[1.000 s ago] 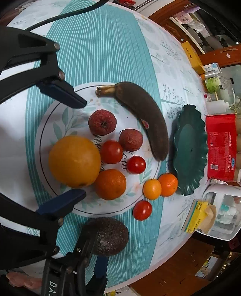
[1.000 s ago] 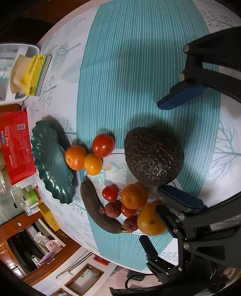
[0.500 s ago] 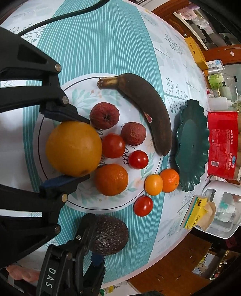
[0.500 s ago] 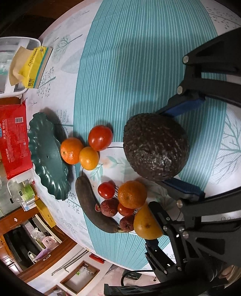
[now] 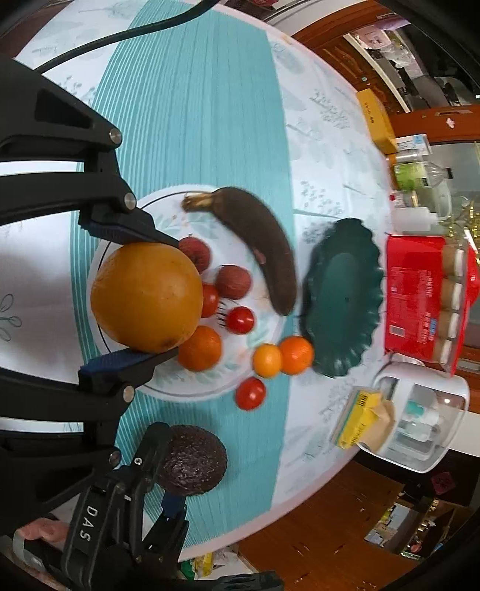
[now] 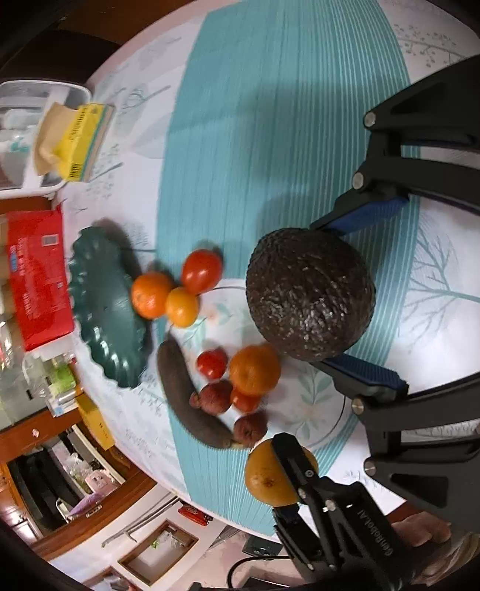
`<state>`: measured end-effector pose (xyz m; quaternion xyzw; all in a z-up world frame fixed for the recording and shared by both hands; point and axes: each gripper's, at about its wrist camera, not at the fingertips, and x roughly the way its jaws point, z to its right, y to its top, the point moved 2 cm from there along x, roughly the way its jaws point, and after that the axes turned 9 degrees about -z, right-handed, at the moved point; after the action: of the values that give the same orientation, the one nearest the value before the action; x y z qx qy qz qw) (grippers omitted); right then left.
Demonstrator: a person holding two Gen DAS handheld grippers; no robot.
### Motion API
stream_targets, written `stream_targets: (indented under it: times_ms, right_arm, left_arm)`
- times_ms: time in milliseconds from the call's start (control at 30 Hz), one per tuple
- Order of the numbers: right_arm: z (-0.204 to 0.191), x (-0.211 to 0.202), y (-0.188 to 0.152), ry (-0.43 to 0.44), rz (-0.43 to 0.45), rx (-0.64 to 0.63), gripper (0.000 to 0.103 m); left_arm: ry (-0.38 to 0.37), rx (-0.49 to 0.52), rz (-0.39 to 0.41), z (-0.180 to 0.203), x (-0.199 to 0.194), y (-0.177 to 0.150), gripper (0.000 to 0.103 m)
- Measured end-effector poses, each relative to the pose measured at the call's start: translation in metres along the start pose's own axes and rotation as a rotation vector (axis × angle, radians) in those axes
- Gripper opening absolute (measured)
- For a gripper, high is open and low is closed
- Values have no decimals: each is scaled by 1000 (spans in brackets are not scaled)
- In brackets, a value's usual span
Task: Organize fruits
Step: 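Lift and carry the avocado and large orange onto the green plate with both grippers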
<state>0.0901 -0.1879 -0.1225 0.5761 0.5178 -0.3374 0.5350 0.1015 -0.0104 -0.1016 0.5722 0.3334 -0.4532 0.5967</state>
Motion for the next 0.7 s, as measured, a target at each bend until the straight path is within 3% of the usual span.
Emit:
stream_targets:
  times_ms: [267, 533, 700]
  right_arm:
    - [-21, -77, 35, -40, 149, -75, 63]
    - [-39, -173, 101, -50, 334, -110, 63]
    - [-40, -198, 148, -46, 376, -90, 63]
  left_arm:
    - [21, 32, 115, -6, -76, 50, 47]
    - [45, 26, 250, -14, -156, 121, 47]
    - [107, 33, 326, -15, -180, 167, 48]
